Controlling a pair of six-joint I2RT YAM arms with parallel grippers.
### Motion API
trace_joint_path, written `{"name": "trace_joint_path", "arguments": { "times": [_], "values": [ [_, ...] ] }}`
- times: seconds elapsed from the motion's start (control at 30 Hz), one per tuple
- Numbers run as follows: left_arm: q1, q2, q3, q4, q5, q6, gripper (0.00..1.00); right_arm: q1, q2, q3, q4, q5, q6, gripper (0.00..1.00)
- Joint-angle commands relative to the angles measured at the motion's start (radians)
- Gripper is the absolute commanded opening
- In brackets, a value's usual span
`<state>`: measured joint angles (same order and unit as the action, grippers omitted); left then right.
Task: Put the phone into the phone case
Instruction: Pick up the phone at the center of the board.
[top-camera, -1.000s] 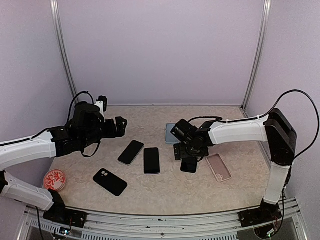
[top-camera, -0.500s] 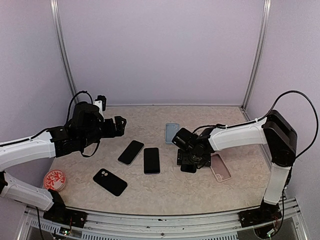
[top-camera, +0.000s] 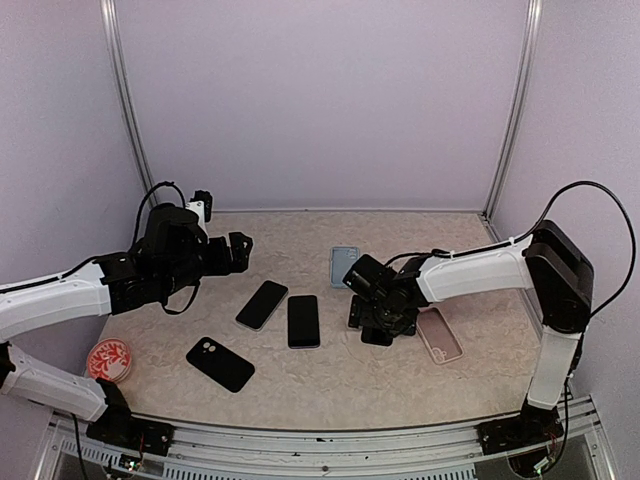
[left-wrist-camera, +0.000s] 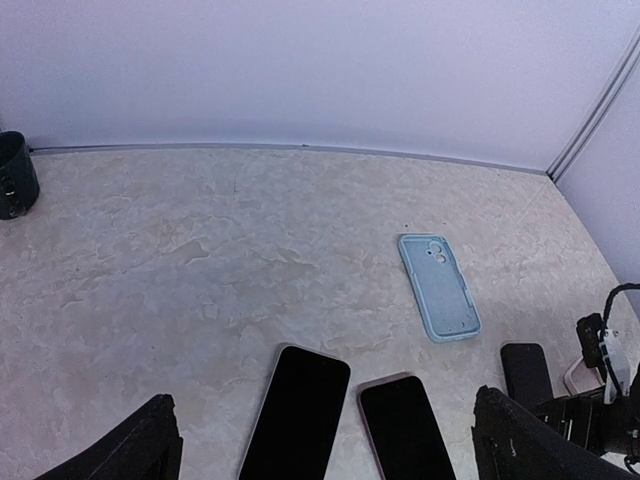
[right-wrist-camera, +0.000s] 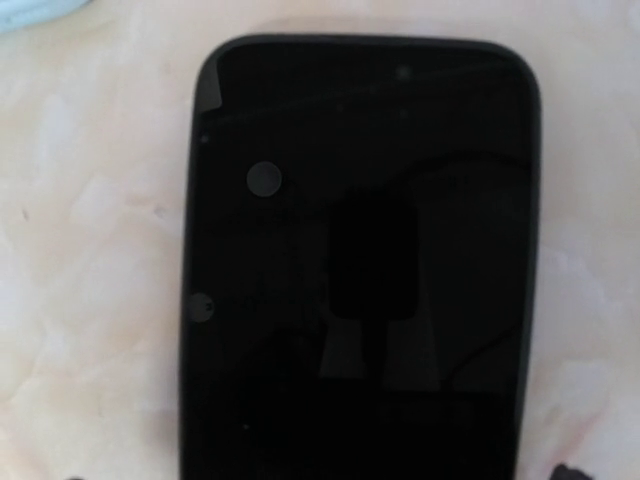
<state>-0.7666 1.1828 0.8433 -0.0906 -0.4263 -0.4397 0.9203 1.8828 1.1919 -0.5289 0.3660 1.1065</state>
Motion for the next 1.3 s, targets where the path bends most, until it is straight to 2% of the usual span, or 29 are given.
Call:
{"name": "trace_joint_path", "arguments": {
  "times": [0.0,0.3,0.53,0.87,1.27],
  "values": [
    [-0.008,-0.021,0.016,0.004,-0.008,0.019,0.99,0.008,0.026,-0.006,0.014,-0.006,0.031,1.00],
    [-0.008,-0.030,0.013,0.007,-0.009,0.021,0.99,0.008,0.073,0.023,-0.006,-0.013,0.036,0.98],
    [-0.008,-0.038,0.005,0.009,-0.015,0.021,0.99,0.008,0.057,0.005,-0.015,0.006,0.042,0.84],
    [-0.008,-0.042,0.004,0.012,-0.015,0.020,0.99,0.012,0.148,0.102,-0.143,0.069,0.020,0.88],
    [-0.008,-0.046,-0.003,0.014,-0.027,0.019,0.99,0.015,0.124,0.052,-0.083,0.043,0.020,0.76]
  ]
}}
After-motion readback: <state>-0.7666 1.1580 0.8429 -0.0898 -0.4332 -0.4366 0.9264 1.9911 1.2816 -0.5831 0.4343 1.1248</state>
